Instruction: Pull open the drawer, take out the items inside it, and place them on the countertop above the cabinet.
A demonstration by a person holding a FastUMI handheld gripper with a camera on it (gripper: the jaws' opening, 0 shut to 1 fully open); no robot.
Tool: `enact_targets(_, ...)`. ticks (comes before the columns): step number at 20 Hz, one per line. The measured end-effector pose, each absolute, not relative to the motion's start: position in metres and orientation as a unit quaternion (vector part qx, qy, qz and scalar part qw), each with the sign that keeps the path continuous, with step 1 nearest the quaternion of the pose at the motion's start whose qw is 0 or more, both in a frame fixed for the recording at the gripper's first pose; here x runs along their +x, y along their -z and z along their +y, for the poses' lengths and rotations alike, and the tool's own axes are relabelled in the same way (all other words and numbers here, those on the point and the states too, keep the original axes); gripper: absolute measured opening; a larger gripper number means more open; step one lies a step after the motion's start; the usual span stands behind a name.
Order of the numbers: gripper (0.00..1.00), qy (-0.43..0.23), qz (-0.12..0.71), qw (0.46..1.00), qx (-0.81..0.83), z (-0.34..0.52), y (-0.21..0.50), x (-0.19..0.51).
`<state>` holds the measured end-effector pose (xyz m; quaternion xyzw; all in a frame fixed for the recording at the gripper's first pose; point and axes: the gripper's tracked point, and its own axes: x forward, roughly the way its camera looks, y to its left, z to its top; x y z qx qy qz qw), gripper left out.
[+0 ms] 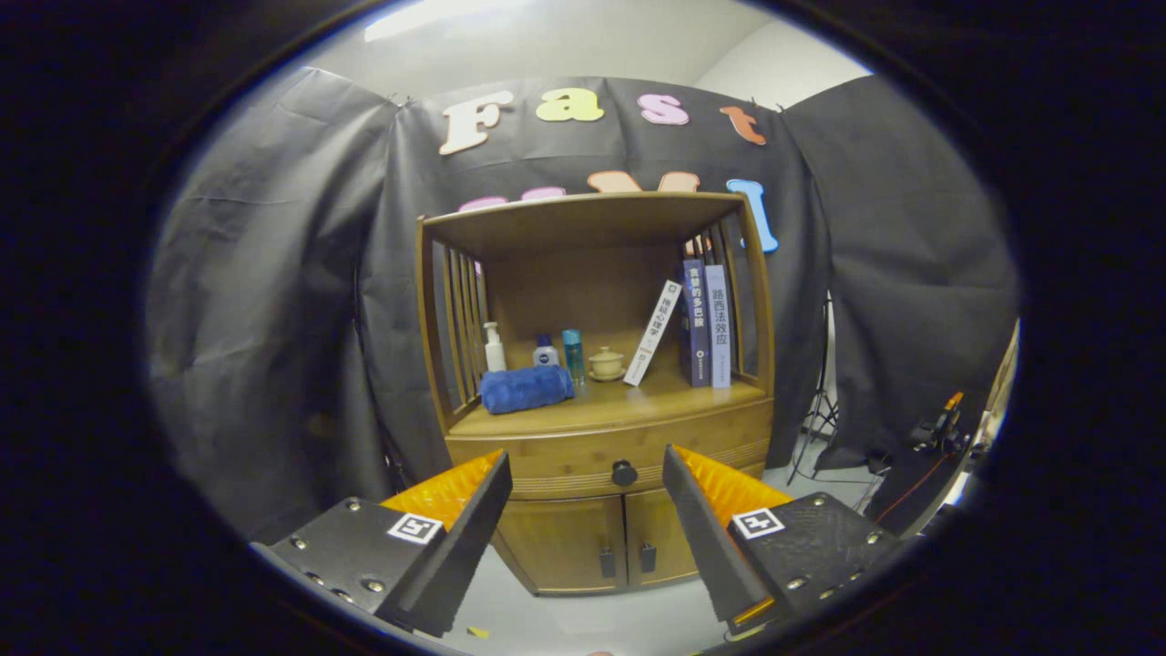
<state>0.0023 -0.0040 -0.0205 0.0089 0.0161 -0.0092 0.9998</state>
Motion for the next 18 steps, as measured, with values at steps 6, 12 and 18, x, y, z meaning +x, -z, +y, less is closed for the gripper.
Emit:
enact_targets(6, 1.0, 0.014, 0.018, 1.0, 0.01, -0.011, 0.027, 0.008)
enact_targets(12, 1.0, 0.014, 0.015, 1.0, 0.006, -0.019, 0.03, 0.041)
enact_targets(18, 1.0, -0.002, 0.021, 1.0, -0.006, -0.022, 0.062, 0.11)
